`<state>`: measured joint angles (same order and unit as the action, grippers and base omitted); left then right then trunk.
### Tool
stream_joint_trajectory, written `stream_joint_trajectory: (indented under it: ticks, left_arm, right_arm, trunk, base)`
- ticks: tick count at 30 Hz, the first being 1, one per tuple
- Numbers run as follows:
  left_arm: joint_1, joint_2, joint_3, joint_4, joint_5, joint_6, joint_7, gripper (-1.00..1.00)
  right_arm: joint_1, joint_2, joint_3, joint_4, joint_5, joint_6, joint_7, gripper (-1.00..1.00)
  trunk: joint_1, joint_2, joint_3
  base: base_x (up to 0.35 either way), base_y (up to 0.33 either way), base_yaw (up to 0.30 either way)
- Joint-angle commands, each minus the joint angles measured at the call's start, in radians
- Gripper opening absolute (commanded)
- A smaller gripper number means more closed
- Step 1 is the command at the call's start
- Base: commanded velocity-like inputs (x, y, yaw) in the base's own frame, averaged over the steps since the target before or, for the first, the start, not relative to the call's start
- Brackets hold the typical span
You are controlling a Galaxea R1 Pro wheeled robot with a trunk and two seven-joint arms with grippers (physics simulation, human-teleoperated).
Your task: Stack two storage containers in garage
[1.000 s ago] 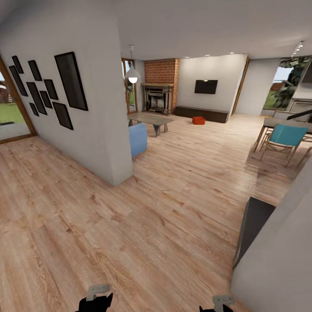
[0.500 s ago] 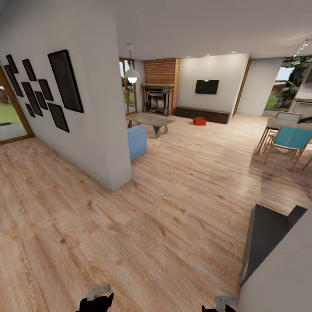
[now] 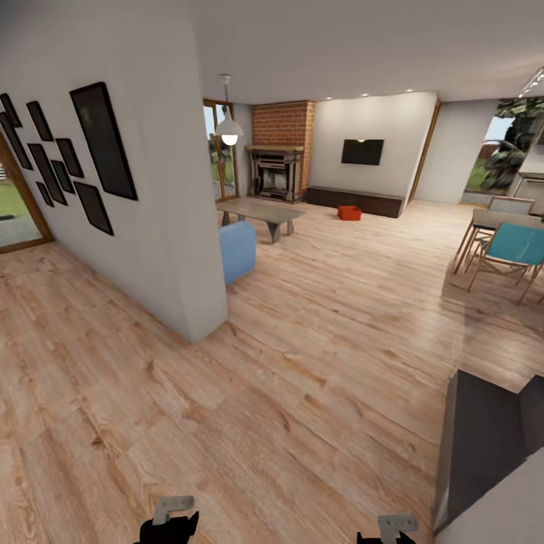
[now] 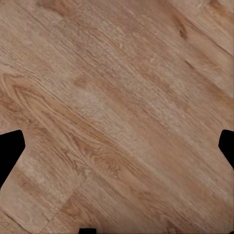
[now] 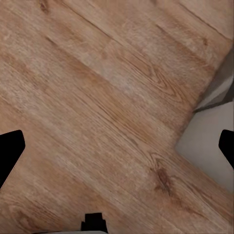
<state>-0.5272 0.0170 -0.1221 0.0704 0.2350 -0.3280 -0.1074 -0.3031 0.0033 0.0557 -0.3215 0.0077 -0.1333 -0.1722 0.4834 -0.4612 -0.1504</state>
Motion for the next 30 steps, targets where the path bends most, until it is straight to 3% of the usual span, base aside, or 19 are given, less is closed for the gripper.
stream_joint_trajectory:
  ticks: [1,17,30]
  left_arm:
    - [-0.002,0.000,-0.008,0.004,0.011,-0.005,-0.006,1.00]
    - [-0.002,0.000,-0.007,0.003,0.013,-0.003,-0.003,1.00]
    - [-0.002,0.001,-0.007,0.004,0.015,-0.003,-0.003,1.00]
  right_arm:
    - [-0.001,0.000,0.006,0.001,0.000,-0.002,-0.007,1.00]
    - [-0.001,0.001,0.006,0.001,0.000,-0.002,-0.007,1.00]
    - [-0.001,0.001,0.006,0.001,0.001,-0.002,-0.007,1.00]
  trunk:
    - [0.001,-0.002,-0.002]
    - [0.001,-0.002,-0.002]
    - [0.001,-0.002,-0.002]
  base:
    - [0.329,0.000,-0.035]
    - [0.329,0.001,-0.233]
    - [0.329,0.089,-0.257]
